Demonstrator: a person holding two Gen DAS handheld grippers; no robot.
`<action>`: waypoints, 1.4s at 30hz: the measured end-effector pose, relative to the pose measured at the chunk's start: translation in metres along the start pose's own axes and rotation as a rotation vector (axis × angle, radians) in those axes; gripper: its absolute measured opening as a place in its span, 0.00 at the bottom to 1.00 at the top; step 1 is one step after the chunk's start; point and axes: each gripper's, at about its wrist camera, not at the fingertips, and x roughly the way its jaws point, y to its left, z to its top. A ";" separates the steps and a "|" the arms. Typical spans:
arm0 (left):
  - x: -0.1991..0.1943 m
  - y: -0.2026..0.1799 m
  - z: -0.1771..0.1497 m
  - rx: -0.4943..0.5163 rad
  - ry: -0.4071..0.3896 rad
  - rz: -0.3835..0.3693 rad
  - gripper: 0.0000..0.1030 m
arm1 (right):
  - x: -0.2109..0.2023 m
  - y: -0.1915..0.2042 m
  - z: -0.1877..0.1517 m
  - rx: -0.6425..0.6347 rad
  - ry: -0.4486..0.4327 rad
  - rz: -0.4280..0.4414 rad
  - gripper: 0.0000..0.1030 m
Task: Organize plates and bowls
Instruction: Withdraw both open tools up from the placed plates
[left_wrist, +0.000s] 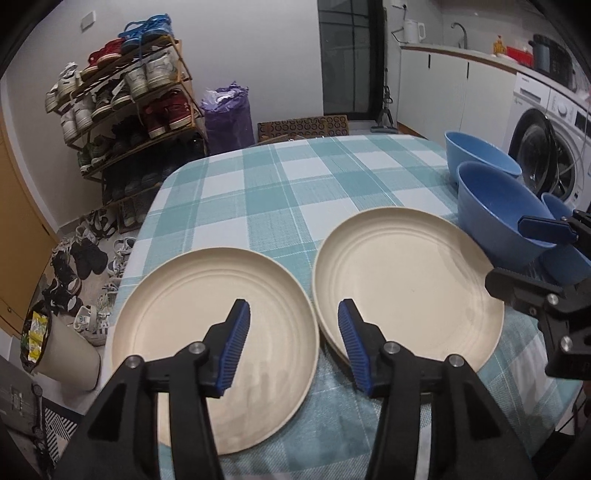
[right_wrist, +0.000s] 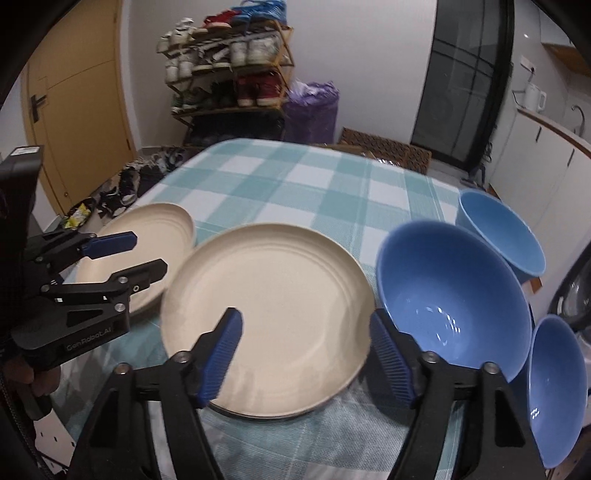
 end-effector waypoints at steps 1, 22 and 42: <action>-0.004 0.004 -0.001 -0.008 -0.005 0.001 0.49 | -0.004 0.004 0.003 -0.010 -0.016 0.007 0.83; -0.060 0.069 -0.025 -0.214 -0.110 0.076 1.00 | -0.017 0.022 0.035 -0.055 -0.117 0.091 0.99; -0.052 0.111 -0.040 -0.298 -0.102 0.166 1.00 | 0.013 0.044 0.057 -0.070 -0.041 0.157 0.99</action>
